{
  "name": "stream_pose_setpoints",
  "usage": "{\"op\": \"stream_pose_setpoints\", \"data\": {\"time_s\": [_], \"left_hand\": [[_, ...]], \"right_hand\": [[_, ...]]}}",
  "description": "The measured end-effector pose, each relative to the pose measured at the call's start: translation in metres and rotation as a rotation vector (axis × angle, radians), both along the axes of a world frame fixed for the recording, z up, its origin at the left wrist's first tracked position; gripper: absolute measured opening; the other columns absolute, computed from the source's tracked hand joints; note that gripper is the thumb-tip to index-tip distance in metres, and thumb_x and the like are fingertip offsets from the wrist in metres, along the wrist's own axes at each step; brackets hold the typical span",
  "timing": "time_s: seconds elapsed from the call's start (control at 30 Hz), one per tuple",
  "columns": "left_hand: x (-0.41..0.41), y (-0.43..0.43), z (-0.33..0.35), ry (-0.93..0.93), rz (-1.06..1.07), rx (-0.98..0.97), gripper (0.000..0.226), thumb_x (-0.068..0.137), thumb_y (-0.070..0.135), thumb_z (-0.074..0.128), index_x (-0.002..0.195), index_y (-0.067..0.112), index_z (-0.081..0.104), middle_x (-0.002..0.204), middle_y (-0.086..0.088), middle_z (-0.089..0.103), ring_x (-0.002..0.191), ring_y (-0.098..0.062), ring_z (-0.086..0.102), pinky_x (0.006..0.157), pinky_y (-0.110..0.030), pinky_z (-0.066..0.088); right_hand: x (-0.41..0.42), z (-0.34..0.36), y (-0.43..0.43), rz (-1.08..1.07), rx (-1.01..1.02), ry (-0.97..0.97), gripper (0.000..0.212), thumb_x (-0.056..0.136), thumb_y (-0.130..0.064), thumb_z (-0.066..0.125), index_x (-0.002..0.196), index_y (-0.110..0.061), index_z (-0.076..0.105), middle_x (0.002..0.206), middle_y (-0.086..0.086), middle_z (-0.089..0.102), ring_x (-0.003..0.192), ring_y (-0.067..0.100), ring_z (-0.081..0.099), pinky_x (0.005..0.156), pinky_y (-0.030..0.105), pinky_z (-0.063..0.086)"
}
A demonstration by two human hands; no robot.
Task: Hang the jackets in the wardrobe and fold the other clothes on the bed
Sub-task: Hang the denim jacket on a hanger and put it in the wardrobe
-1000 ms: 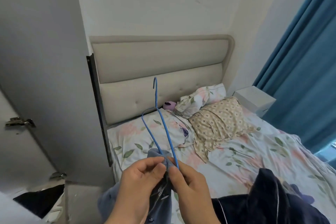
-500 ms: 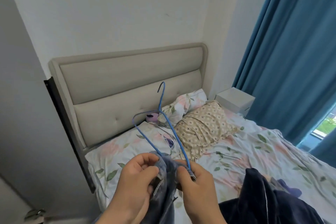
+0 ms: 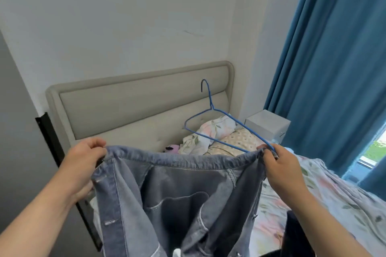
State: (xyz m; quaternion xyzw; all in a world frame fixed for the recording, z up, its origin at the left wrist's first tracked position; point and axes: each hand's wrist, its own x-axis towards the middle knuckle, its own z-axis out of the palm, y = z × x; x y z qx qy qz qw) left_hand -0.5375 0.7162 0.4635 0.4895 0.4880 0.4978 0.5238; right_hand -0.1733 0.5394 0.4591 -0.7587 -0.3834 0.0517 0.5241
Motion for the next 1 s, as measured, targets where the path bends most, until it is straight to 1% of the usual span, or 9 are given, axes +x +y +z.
{"op": "stream_pose_setpoints", "data": {"time_s": [0.07,0.13,0.27,0.4,0.5,0.63,0.7,0.87,1.0], "left_hand": [[0.009,0.025,-0.021,0.237,-0.039,0.093,0.025,0.09,-0.008,0.051,0.083,0.015,0.059,0.073,-0.011,0.058,0.061,-0.019,0.051,0.054,-0.026,0.043],[0.02,0.047,-0.046,0.424,-0.079,0.162,0.024,0.088,-0.006,0.056,0.083,0.017,0.059,0.077,-0.006,0.062,0.067,-0.018,0.056,0.057,-0.027,0.043],[0.034,0.094,-0.104,0.562,-0.133,0.164,0.031,0.085,-0.009,0.058,0.078,0.021,0.056,0.079,-0.004,0.062,0.072,-0.02,0.056,0.066,-0.027,0.041],[0.038,0.141,-0.157,0.582,-0.131,0.114,0.036,0.085,-0.01,0.058,0.077,0.024,0.056,0.08,-0.001,0.062,0.074,-0.02,0.056,0.067,-0.032,0.041],[0.041,0.17,-0.19,0.561,-0.104,0.091,0.039,0.084,-0.012,0.058,0.077,0.026,0.055,0.079,0.0,0.061,0.076,-0.023,0.057,0.065,-0.018,0.042],[0.04,0.198,-0.222,0.559,-0.071,0.042,0.035,0.084,-0.012,0.059,0.078,0.022,0.057,0.079,0.003,0.061,0.078,-0.022,0.058,0.071,-0.032,0.04],[0.035,0.207,-0.236,0.556,-0.036,0.014,0.031,0.084,-0.01,0.06,0.08,0.02,0.06,0.081,0.003,0.062,0.08,-0.02,0.058,0.072,-0.033,0.04],[0.021,0.221,-0.259,0.548,0.043,-0.029,0.031,0.083,-0.01,0.061,0.078,0.02,0.061,0.079,0.003,0.063,0.077,-0.022,0.059,0.069,-0.034,0.039],[0.016,0.235,-0.272,0.551,0.096,-0.012,0.034,0.084,-0.009,0.059,0.074,0.024,0.058,0.078,0.005,0.062,0.077,-0.019,0.057,0.069,-0.033,0.037]], "right_hand": [[0.01,-0.013,0.02,0.007,-0.061,-0.004,0.023,0.097,-0.011,0.05,0.086,-0.021,0.068,0.072,0.001,0.065,0.065,0.021,0.058,0.056,0.028,0.043],[0.018,-0.031,0.04,0.015,-0.139,-0.034,0.022,0.097,-0.011,0.05,0.084,-0.02,0.065,0.07,0.001,0.063,0.064,0.019,0.056,0.057,0.029,0.04],[0.03,-0.073,0.081,0.016,-0.284,-0.075,0.026,0.097,-0.011,0.053,0.078,-0.027,0.059,0.068,0.001,0.062,0.065,0.013,0.054,0.056,0.025,0.036],[0.033,-0.122,0.13,-0.012,-0.354,-0.062,0.025,0.098,-0.01,0.051,0.076,-0.021,0.056,0.068,-0.001,0.056,0.063,0.009,0.049,0.053,0.021,0.033],[0.031,-0.148,0.168,-0.04,-0.358,-0.058,0.031,0.098,-0.007,0.05,0.07,-0.018,0.051,0.064,-0.001,0.05,0.06,0.01,0.046,0.05,0.019,0.029],[0.027,-0.168,0.212,0.005,-0.347,-0.006,0.028,0.099,-0.006,0.051,0.074,-0.017,0.056,0.066,-0.001,0.054,0.064,0.011,0.05,0.054,0.019,0.032],[0.026,-0.174,0.226,0.052,-0.31,0.072,0.023,0.099,-0.007,0.052,0.081,-0.016,0.062,0.072,0.001,0.06,0.068,0.012,0.054,0.058,0.017,0.036],[0.031,-0.19,0.247,0.147,-0.299,0.263,0.024,0.1,-0.012,0.052,0.092,-0.02,0.073,0.087,0.003,0.07,0.079,0.017,0.064,0.066,0.028,0.047],[0.04,-0.209,0.269,0.177,-0.303,0.252,0.027,0.099,-0.014,0.053,0.089,-0.027,0.074,0.081,-0.008,0.072,0.072,0.001,0.064,0.062,0.017,0.046]]}}
